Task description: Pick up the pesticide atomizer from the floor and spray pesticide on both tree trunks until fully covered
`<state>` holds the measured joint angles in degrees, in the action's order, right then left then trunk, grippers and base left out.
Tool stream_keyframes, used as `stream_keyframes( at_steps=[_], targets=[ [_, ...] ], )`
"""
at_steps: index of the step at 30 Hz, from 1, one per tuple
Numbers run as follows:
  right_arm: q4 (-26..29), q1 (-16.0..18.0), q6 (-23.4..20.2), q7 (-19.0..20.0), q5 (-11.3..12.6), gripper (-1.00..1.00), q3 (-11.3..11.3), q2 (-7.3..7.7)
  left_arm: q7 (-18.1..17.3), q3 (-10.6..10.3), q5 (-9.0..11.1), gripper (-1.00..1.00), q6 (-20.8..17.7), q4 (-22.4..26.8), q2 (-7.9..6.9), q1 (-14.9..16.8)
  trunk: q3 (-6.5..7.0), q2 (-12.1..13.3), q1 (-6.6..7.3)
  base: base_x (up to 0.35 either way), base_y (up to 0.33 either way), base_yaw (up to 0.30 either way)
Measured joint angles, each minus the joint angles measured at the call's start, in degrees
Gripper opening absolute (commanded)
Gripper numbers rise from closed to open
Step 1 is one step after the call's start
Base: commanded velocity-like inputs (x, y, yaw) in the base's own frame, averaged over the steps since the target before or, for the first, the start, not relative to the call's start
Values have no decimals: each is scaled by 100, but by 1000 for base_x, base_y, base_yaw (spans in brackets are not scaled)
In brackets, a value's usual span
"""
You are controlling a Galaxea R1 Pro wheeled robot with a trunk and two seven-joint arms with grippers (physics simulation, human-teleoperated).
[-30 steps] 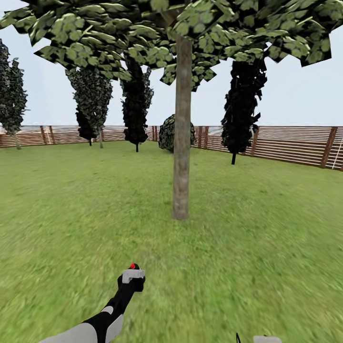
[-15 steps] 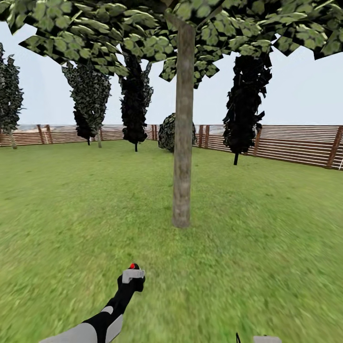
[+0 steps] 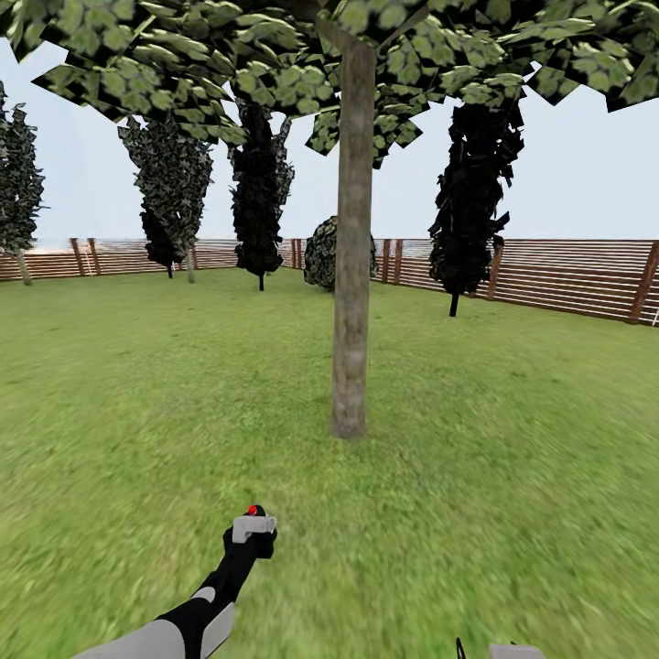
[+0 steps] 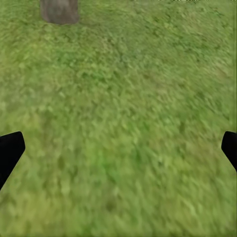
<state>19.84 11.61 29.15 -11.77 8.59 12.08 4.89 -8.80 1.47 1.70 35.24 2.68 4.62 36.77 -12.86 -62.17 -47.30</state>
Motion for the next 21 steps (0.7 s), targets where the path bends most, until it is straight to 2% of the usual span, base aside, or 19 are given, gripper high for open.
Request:
stream_keyframes(
  at_steps=[4, 5, 7, 8, 9, 11, 12, 13, 14, 16, 17, 18, 19, 20, 21],
  targets=[
    [280, 33, -103, 56, -6, 100, -2, 175, -15, 5, 7, -100, 1, 7, -96, 0, 0, 0, 0, 0, 0, 0],
    [443, 162, -353, 211, -4, 100, -4, 342, -42, -4, 12, -100, -2, 8, -166, 0, 1, 0, 0, 0, 0, 0],
    [548, 439, -806, 563, 2, 100, -1, 543, -150, -48, -10, -100, -8, 14, -216, 0, 1, 0, 0, 0, 0, 0],
    [560, 611, -1070, 822, 16, 100, -2, 630, -241, -61, -18, -100, -15, 27, -234, 0, 1, 0, 0, 0, 0, 0],
    [493, 971, -1582, 1390, 9, 100, 13, 760, -515, -90, -38, -100, -31, 87, -260, 0, 1, 0, 0, 0, 0, 0],
    [335, 1401, -1954, 2022, 11, 100, 8, 851, -868, -90, -55, -100, -93, 194, -284, 0, 1, 0, 0, 0, 0, 0],
    [149, 1783, -2185, 2504, 12, 100, 4, 907, -1224, -105, -105, -100, -280, 333, -311, 0, 1, 0, 0, 0, 0, 0],
    [64, 1988, -2275, 2707, 16, 100, 1, 927, -1382, -93, -135, -100, -449, 411, -327, 0, 1, 0, 0, 0, 0, 0],
    [-64, 2263, -2396, 2998, 20, 100, -3, 951, -1610, -115, -276, -100, -867, 556, -350, 0, 1, 0, 0, 0, 0, 0],
    [-145, 2482, -2477, 3206, 25, 100, -4, 964, -1769, -118, -509, -100, -1330, 697, -365, 0, 0, 0, 0, 0, 0, 0],
    [-186, 2631, -2527, 3381, 33, 100, -7, 963, -1875, -136, -847, -100, -1655, 816, -367, -1, 1, 0, 0, 0, 0, 0],
    [-203, 2692, -2546, 3493, 33, 100, -6, 962, -1911, -128, -1051, -100, -1775, 871, -363, 0, 0, 0, 0, 0, 0, 0],
    [-222, 2776, -2572, 3783, 40, 100, -8, 959, -1993, -141, -1437, -100, -1936, 945, -343, 0, 0, 0, 0, 0, 0, 0],
    [-226, 2809, -2582, 3984, 41, 100, -8, 960, -2052, -136, -1605, -100, -2001, 975, -325, 0, 0, 0, 0, 0, 0, 0],
    [-218, 2855, -2598, 4481, 47, 100, -9, 963, -2205, -145, -1873, -100, -2073, 1013, -283, 0, 0, 0, 0, 0, 0, 0]
  ],
)
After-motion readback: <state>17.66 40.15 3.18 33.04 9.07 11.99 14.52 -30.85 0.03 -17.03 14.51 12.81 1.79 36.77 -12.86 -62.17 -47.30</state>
